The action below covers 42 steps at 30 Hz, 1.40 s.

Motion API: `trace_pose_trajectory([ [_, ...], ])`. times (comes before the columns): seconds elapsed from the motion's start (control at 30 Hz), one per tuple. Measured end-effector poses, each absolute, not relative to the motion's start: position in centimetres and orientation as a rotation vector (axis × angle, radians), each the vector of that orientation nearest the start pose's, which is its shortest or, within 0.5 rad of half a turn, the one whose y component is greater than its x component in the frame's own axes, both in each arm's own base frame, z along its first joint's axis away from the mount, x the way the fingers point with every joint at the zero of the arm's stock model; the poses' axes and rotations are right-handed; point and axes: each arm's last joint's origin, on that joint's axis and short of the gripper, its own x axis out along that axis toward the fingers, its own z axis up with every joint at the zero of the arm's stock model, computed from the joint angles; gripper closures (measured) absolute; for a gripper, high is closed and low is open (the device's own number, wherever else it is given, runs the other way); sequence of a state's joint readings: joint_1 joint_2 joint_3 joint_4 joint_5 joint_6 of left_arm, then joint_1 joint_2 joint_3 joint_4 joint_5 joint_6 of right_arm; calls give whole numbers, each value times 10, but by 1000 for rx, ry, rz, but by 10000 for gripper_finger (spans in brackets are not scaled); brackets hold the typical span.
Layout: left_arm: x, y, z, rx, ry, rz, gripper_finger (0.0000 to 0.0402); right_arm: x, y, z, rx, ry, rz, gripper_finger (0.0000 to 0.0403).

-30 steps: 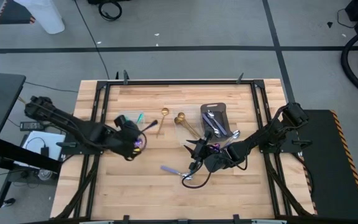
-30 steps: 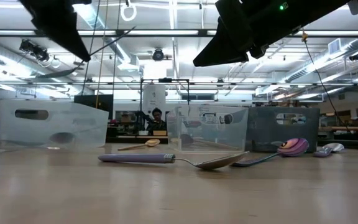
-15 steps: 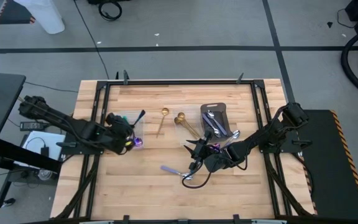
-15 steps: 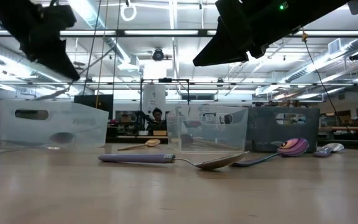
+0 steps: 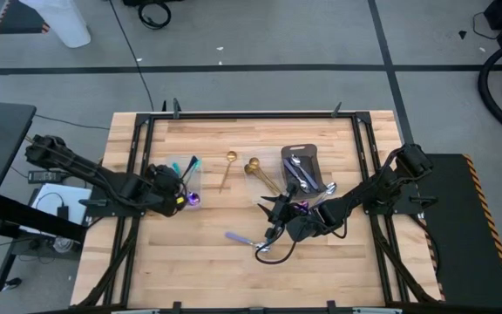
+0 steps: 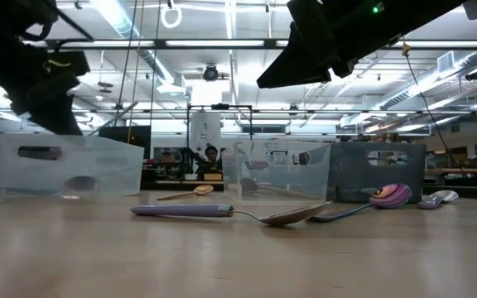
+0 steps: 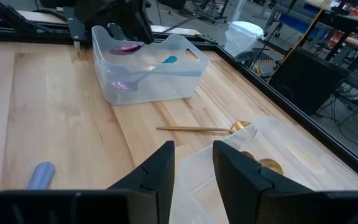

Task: Sort silverware by color (type)
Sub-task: Put the blue spoon into the left transparent bin

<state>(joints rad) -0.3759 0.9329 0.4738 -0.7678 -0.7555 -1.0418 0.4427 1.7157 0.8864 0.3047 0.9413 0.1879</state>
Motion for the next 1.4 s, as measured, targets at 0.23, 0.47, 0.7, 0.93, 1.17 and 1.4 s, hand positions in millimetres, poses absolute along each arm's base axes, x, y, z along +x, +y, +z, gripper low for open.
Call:
trace_pose_trajectory([
  [0.23,132,-32,166,-357,749,804,377,318,125,182,-156,359,-521,283],
  [0.47,133,-33,166,-408,739,810,359,318,125,182,-156,359,-521,283],
  [0.7,133,-33,166,-455,750,807,364,318,125,182,-156,359,-521,283],
  [0.93,133,-34,166,-493,744,813,359,318,125,182,-156,359,-520,283],
  [1.17,133,-34,166,-502,741,819,314,318,125,182,-156,359,-520,283],
  [1.4,131,-33,167,-470,768,824,262,318,125,182,-156,359,-520,283],
])
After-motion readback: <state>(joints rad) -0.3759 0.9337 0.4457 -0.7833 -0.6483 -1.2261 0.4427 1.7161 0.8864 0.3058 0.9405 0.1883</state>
